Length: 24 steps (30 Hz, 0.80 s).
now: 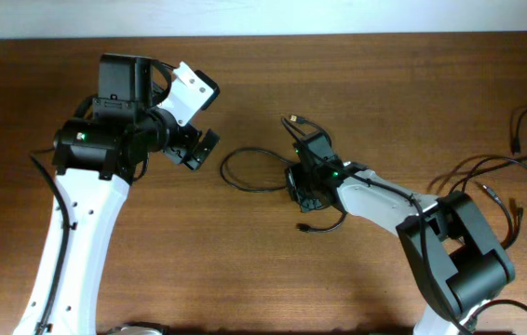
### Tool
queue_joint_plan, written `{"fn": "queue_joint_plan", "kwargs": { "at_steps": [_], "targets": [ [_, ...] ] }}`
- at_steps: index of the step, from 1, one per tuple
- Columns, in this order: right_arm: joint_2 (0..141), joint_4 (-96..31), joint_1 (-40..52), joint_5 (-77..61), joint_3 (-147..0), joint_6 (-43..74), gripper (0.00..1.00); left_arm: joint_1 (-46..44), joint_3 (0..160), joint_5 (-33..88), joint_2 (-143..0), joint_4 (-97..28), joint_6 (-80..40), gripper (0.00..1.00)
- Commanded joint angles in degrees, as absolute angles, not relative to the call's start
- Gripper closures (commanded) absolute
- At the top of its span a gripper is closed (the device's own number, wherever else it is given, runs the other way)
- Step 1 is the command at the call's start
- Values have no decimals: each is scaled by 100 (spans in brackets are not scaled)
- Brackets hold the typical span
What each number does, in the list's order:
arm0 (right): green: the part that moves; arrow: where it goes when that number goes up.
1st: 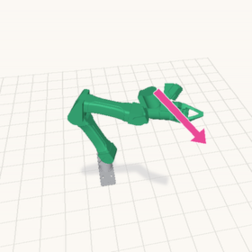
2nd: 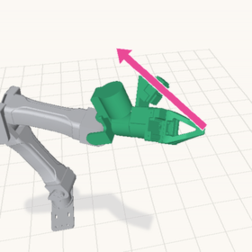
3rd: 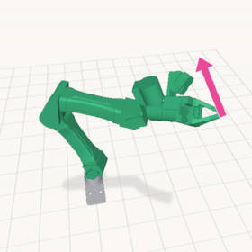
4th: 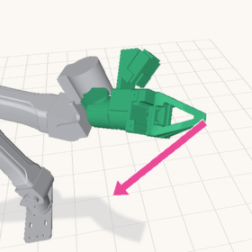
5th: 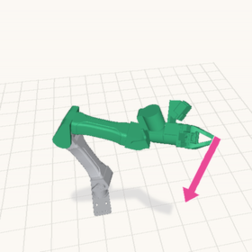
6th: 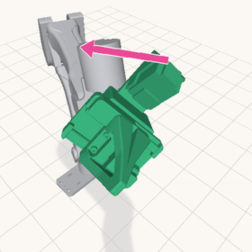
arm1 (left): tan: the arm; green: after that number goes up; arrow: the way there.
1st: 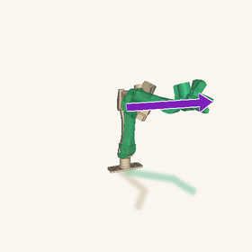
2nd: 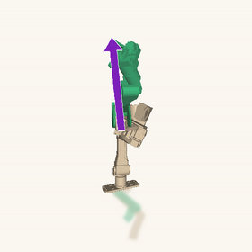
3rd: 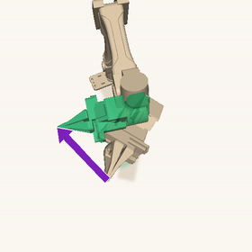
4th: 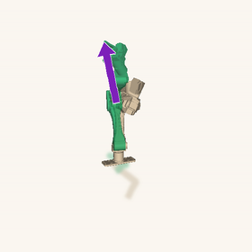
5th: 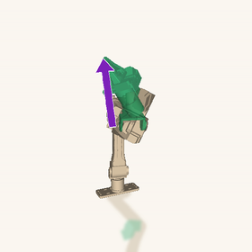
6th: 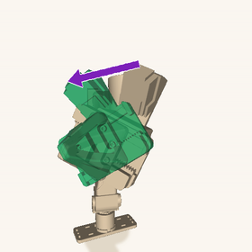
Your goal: Untangle cables
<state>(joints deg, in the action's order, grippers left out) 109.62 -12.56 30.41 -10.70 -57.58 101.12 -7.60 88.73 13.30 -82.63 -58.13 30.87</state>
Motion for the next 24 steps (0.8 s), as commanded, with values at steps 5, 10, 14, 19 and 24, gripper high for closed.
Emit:
{"fn": "queue_joint_plan", "kwargs": {
  "at_steps": [5, 10, 14, 19, 24],
  "targets": [
    [10057, -1157, 3138, -950, -5408, 7076, 96, -790, 8897, 1415, -8276, -5822, 3177, 1],
    [7961, -1452, 3138, -947, -5408, 6469, 96, -788, 8897, 1415, -8276, -5815, 3179, 1],
    [6692, -1455, 3135, -725, -5408, 6471, 96, -788, 8897, 1415, -8276, -5815, 3179, 1],
    [5680, -1608, 3135, 368, -5408, 6149, 96, -788, 8897, 1415, -8276, -5800, 3179, 1],
    [6257, -3271, 3138, 954, -5406, 6976, 56, -788, 8897, 1413, -8276, -5800, 3179, 1]
  ]
}}
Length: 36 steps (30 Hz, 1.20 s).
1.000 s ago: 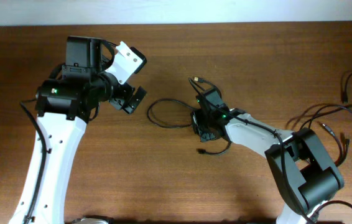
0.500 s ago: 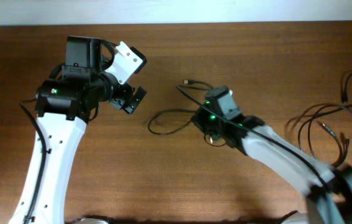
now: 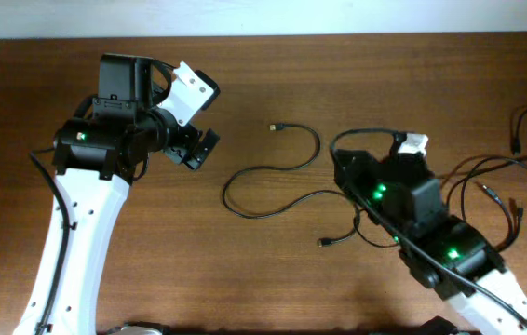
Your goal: Untangle cables
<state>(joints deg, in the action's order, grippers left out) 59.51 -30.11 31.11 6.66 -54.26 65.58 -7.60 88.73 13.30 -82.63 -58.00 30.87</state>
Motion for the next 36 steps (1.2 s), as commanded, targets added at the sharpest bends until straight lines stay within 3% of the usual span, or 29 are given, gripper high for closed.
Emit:
{"fn": "queue_joint_plan", "kwargs": {
  "at_steps": [1, 4, 7, 9, 11, 12, 13, 15, 17, 19, 21, 26, 35, 36],
  "targets": [
    [6678, -3524, 3138, 777, -5406, 7247, 53, -788, 8897, 1411, -8276, -5798, 3179, 1],
    [7505, -3332, 3148, -263, -5406, 7369, 53, -788, 8897, 1411, -8276, -5795, 3179, 1],
    [8927, -2375, 3242, -1918, -5406, 7424, 66, -788, 8897, 1411, -8276, -5798, 3179, 1],
    [9327, -2174, 3430, -2213, -5406, 7415, 66, -788, 8897, 1319, -8276, -5798, 3179, 1],
    [9542, -2211, 3739, -2211, -5406, 6512, 64, -784, 8897, 657, -8276, -5741, 3177, 2],
    [9550, -2235, 3948, -2274, -5406, 4945, 24, -781, 8897, -523, -8276, -5518, 2829, 5],
    [9550, -2458, 4080, -2462, -5406, 3962, 1, -760, 8897, -1396, -8276, -5334, 2338, 5],
    [9550, -3072, 4228, -2600, -5406, 2370, 1, -548, 8897, -2397, -8276, -5061, 1800, 1],
    [9553, -3970, 4270, -2196, -5406, -642, 1, 82, 8897, -2335, -8276, -4934, 1170, 1],
    [9553, -4338, 4268, -714, -5408, -1391, 1, 685, 8897, -1052, -8276, -5063, 1116, 1],
    [9553, -4241, 4276, -384, -5557, -2049, 1, 1079, 8897, -231, -8276, -5172, 1116, 1],
    [9607, -3417, 4403, -899, -7006, -2209, 1, 1168, 8897, -80, -8276, -5175, 1120, 1],
    [10903, -3100, 4429, -1612, -7074, -1682, 0, 1168, 8897, -78, -8276, -5192, 1227, 1],
    [11002, -3100, 4431, -1616, -7074, -1667, 5, 1166, 8897, -75, -8276, -5196, 1227, 0]
  ]
}}
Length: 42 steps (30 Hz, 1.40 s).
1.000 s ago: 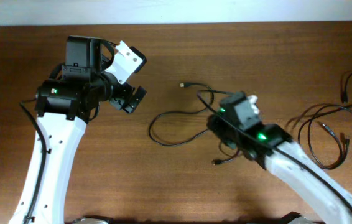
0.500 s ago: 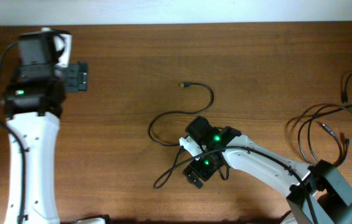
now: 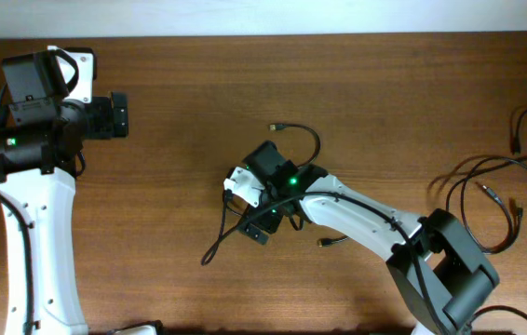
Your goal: Untangle cables
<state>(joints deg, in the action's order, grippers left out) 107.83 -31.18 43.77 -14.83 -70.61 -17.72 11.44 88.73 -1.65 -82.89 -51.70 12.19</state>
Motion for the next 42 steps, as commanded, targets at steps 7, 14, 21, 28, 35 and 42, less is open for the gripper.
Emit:
{"fn": "queue_joint_plan", "kwargs": {
  "at_steps": [7, 14, 21, 28, 35, 42],
  "targets": [
    [11384, -3103, 4429, -1935, -7074, -1402, 29, 1166, 8897, 183, -8276, -5245, 1249, 1],
    [11384, -3210, 4429, -2252, -7074, -1251, 96, 1166, 8897, 412, -8274, -5280, 1247, 1],
    [11384, -3170, 4423, -2134, -7074, -1590, 35, 1166, 8897, 480, -8274, -5286, 1247, 1],
    [11386, -3129, 4418, -1151, -7067, -3282, 40, 1168, 8897, 475, -8274, -5304, 1249, 1],
    [11642, -2995, 4425, -1653, -6748, -3175, 49, 1168, 8897, 475, -8274, -5304, 1249, 1],
    [11330, -3795, 4423, -1927, -6956, -2731, 96, 1166, 8897, 480, -8274, -5306, 1247, 1]
  ]
}}
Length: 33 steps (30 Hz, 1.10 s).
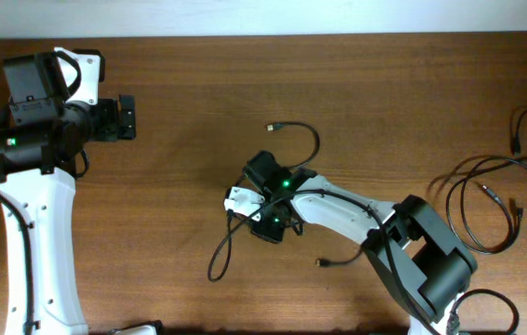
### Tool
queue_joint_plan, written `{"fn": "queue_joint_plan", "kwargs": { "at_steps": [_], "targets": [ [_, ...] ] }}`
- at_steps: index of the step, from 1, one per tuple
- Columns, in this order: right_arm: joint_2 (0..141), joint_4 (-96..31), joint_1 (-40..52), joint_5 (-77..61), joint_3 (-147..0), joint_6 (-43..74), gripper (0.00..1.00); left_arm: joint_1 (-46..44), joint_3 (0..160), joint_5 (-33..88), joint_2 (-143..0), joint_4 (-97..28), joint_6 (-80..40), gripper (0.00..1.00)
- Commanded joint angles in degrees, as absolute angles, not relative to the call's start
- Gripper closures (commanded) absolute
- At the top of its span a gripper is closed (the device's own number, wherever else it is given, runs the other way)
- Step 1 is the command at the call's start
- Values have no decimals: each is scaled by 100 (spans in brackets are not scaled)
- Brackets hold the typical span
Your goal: Untangle cables
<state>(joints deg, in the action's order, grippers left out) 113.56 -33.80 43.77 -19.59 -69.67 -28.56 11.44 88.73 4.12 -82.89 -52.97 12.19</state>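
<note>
A thin black cable (312,141) lies at the table's middle. One plug (272,126) points up-left, a loop (215,261) trails down-left, and a second plug end (322,263) lies lower right. My right gripper (262,226) reaches in from the right and sits low on the cable's middle, apparently shut on it; its fingers are mostly hidden under the wrist. My left gripper (127,117) hangs at the far upper left, open and empty, far from the cable.
A tangle of further black cables (483,197) lies at the right side, with one more strand near the right edge. The right arm's elbow (431,256) stands between the two cable groups.
My right gripper has shifted slightly up and to the right on the cable. The loop now trails more steeply downward, and the lower plug end lies a little lower. My left gripper edged right.
First my right gripper sat on a bunched cable at the middle, with the left gripper close by on its left. Then the right arm was drawn back and the cable lay spread out. Later the left arm stood far left and the right gripper was on the cable again.
</note>
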Motion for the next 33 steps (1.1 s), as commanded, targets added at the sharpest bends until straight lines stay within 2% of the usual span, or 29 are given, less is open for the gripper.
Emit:
{"fn": "queue_joint_plan", "kwargs": {
  "at_steps": [1, 4, 7, 11, 16, 20, 22, 25, 27, 29, 33],
  "targets": [
    [11174, -4311, 4418, -1857, -7212, -2602, 96, 1166, 8897, 478, -8274, -5308, 1247, 0],
    [10718, -6217, 4248, -1737, -8643, -2423, 96, 1166, 8897, 478, -8274, -5321, 1247, 3],
    [10600, -7852, 3551, -1673, -11209, -1721, 96, 1166, 8897, 478, -8274, -5319, 1245, 6],
    [10600, -8525, 2241, -510, -13566, -941, 96, 1166, 8897, 478, -8274, -5304, 1243, 4],
    [10600, -8132, -19, 395, -14779, -521, 96, 1160, 8897, 714, -8276, -5304, 1201, 4],
    [10711, -6973, -1697, 224, -14824, -99, 96, 972, 8897, 711, -8276, -5325, 1203, 5],
    [11085, -6493, -2475, -421, -14818, -99, 96, 650, 8897, 709, -8276, -5323, 1205, 6],
    [11821, -6239, -2926, -589, -14818, 121, 96, 123, 8897, 681, -8276, -5323, 1269, 8],
    [12344, -5472, -2987, -1695, -14818, 364, 96, -370, 8897, 95, -8276, -5325, 1284, 8],
    [12595, -5118, -2888, -1594, -14818, 528, 96, -851, 8897, -156, -8276, -5325, 1293, 8],
    [13531, -5599, -3098, -1415, -14814, 674, 96, -1518, 8897, -303, -8276, -5323, 1291, 9]
  ]
}}
